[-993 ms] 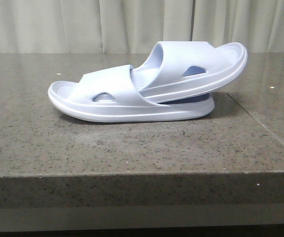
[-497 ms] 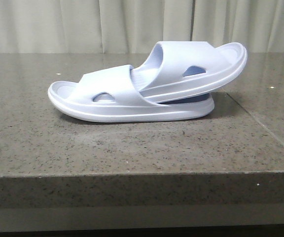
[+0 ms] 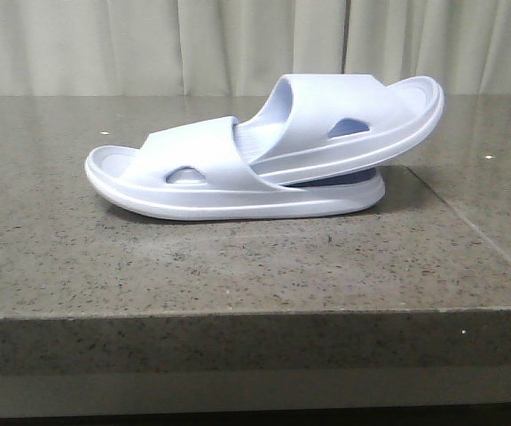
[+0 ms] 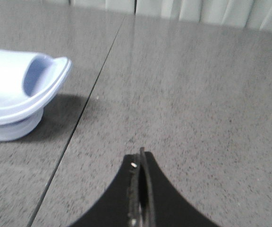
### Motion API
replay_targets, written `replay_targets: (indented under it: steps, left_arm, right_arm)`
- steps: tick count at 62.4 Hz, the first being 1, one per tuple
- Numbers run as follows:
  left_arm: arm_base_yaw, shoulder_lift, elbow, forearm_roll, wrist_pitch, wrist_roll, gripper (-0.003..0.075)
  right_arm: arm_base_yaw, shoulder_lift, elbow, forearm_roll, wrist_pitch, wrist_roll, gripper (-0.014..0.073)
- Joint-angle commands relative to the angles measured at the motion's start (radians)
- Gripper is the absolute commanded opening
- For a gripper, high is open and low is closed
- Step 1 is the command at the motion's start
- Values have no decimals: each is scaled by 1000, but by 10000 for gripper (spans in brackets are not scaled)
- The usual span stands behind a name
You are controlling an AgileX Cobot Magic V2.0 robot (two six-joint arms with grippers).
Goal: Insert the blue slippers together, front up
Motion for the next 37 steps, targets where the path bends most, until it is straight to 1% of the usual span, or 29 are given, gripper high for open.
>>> replay_targets:
  steps: [1,7,14,27,30,32,37]
  left_arm:
    - [-6,-16,7,-3,-79,0,-20]
    - [-6,-16,7,-3,-79,0,-20]
    - [-6,-16,7,-3,-79,0,-20]
    - [-6,-16,7,-3,-79,0,-20]
    - [-6,-16,7,-3,-79,0,-20]
    - [-6,-16,7,-3,-79,0,-20]
    - [-6,-16,7,-3,-79,0,-20]
  right_arm:
    - [-12,-53,90,9,-247,-1,-68]
    - [-18,-132,199,17,-366,-1,-68]
    - [-25,-206,297,17,-444,-1,-68]
    - [-40,-309,415,17,-520,0,-68]
    - [-40,-306,449,18,-563,0,-68]
    - [-40,-306,447,18,-537,0,-68]
    - [-40,-308,447,19,-538,0,-68]
